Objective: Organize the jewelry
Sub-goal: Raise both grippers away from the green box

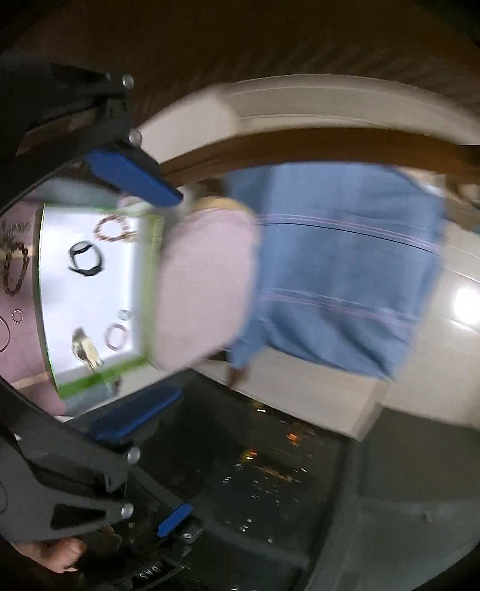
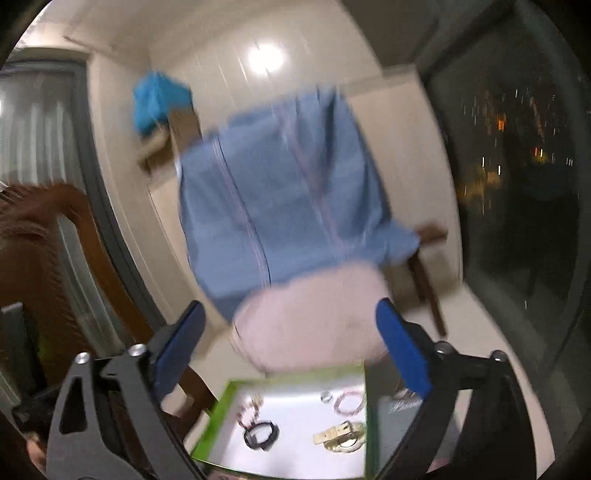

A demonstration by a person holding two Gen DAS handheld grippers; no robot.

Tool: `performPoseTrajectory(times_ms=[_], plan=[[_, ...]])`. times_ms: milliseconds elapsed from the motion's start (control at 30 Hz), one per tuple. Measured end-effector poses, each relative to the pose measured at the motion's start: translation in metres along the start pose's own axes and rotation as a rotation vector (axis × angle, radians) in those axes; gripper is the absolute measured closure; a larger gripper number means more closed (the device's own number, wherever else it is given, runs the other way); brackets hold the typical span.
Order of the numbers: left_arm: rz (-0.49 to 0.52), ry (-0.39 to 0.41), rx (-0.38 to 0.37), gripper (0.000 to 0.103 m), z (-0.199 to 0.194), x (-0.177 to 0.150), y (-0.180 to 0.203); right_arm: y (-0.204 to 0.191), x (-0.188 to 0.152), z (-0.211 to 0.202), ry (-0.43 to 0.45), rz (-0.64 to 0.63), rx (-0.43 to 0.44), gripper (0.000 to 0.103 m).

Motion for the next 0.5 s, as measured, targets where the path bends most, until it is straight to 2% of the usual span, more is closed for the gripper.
performPoseTrajectory(times_ms=[33,100,167,200,267,300,333,400,500], plan=[[0.045,0.048,-0.001,0.004,-0.026,0.003,0.014,0.004,0.0,-0.022,0.033,-0.002,-0.003,0.004],[0.114,0.091,0.011,0.004,-0.068,-0.012,0.032,0.013,-0.018,-0.065,0.093,-0.014,-0.027,0.004],[0.134,0.079,0.022,0.004,-0.089,-0.042,0.04,0.022,-0.057,-0.092,0.107,-0.05,-0.063,0.004],[0.133,0.067,0.032,0.004,-0.092,-0.056,0.037,0.025,-0.089,-0.102,0.077,-0.078,-0.083,0.004],[0.124,0.009,0.07,0.004,-0.097,-0.107,0.031,0.023,-0.129,-0.1,-0.049,-0.112,-0.074,0.004],[0.113,-0.025,0.095,0.004,-0.097,-0.133,0.027,0.018,-0.152,-0.103,-0.133,-0.123,-0.039,0.004],[0.097,-0.055,0.111,0.004,-0.095,-0.15,0.022,0.014,-0.163,-0.103,-0.152,-0.129,-0.018,0.004],[0.045,-0.168,0.131,0.004,-0.087,-0.196,0.01,0.007,-0.177,-0.108,-0.16,-0.181,-0.025,0.004],[0.032,-0.253,0.145,0.004,-0.081,-0.225,0.007,0.004,-0.19,-0.105,-0.193,-0.233,-0.045,0.004]])
Point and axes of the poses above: each gripper's, at about its wrist camera, not at the fingertips, and z roughly the way its jaws point, y to its right, x to its top, the point moved 8 cm from there along z, roughly the way its jaws point, and after that the axes turned 13 degrees about -x, right-handed, at the moved point
